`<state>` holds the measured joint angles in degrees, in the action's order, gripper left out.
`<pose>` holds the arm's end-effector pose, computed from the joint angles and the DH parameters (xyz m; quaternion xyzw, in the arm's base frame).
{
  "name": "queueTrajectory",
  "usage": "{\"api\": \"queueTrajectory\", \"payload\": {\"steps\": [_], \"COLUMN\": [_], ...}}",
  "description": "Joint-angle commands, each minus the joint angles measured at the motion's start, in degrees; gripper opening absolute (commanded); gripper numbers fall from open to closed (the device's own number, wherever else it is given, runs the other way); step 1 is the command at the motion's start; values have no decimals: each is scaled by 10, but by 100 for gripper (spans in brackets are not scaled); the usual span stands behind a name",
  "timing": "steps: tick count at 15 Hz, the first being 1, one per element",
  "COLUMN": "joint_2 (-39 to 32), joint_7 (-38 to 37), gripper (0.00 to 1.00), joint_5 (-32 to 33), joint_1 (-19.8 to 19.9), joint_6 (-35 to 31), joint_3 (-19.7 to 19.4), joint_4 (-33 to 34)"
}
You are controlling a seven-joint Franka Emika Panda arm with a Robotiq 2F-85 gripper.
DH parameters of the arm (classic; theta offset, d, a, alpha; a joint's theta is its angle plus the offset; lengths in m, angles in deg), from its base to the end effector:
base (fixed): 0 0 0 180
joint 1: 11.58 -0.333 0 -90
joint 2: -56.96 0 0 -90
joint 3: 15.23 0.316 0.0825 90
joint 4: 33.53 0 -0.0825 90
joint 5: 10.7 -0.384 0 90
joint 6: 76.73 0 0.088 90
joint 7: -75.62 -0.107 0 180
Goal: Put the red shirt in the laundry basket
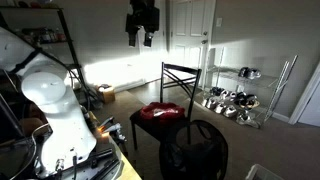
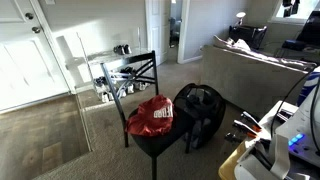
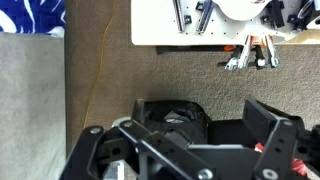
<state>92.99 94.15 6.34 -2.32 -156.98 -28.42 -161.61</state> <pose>0.2915 -0.1791 0.5771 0.9907 -0.0144 -0.1290 0.0412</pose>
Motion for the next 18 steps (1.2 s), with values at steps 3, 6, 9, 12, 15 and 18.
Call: {"api": "queueTrajectory", "payload": {"steps": [3, 6, 9, 12, 15, 18], "joint_2": [1, 1, -5, -37, -97, -189], "joint_7": [-4, -4, -14, -56, -113, -166], "gripper": [100, 100, 100, 100, 100, 100], "joint_5": [3, 3, -2, -32, -70, -102], "joint_1": [-10, -10, -11, -37, -71, -88], "joint_6": [3, 3, 0, -7, -33, -113], "joint_3": [-6, -6, -2, 30, 75, 101], "joint_4": [2, 2, 3, 15, 42, 87]}}
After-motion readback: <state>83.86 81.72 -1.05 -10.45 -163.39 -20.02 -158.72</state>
